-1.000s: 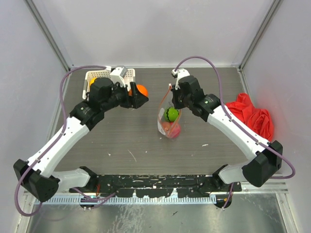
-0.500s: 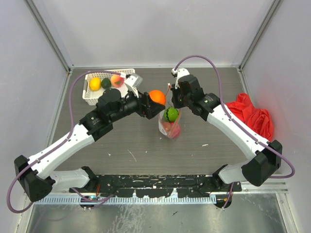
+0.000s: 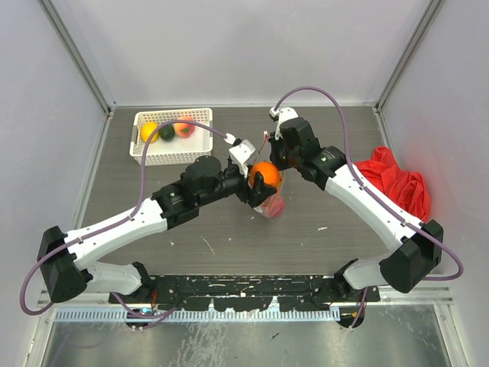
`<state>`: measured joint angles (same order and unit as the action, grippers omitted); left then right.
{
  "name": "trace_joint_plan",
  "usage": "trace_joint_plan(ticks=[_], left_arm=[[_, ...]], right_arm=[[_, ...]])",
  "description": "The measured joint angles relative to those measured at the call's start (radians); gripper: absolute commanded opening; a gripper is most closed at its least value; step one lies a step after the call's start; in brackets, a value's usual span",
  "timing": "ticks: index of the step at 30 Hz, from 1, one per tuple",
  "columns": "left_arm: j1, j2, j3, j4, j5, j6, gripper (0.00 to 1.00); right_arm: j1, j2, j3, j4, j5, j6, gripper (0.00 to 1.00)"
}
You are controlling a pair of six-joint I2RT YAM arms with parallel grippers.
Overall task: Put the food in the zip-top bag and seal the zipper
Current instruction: Place the fake fruit in the zipper food storage bag.
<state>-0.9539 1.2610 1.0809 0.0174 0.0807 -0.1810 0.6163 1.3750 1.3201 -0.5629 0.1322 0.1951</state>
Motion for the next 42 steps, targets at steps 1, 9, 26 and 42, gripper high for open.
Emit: trace_joint_plan(ticks=[1,9,26,42], left_arm=[[-0.005,0.003,-0.008,0.001,-0.006,0.013,0.50],[-0.017,0.061,-0.020,-0.014,-0.078,0.060,0.51],[-0.017,0.140,0.016,-0.097,-0.321,0.005,0.84],[-0.017,0.140,0.048,-0.136,-0.340,-0.048,0.91]], right_arm=[[0.000,0.000,0.000,0.000,0.001,-0.002,0.01],[-0.009,0.000,0.000,-0.003,0.014,-0.001,0.01],[0.000,0.000,0.000,-0.003,-0.030,0.014,0.00],[0.000,0.000,0.000,-0.003,-0.052,0.022,0.01]])
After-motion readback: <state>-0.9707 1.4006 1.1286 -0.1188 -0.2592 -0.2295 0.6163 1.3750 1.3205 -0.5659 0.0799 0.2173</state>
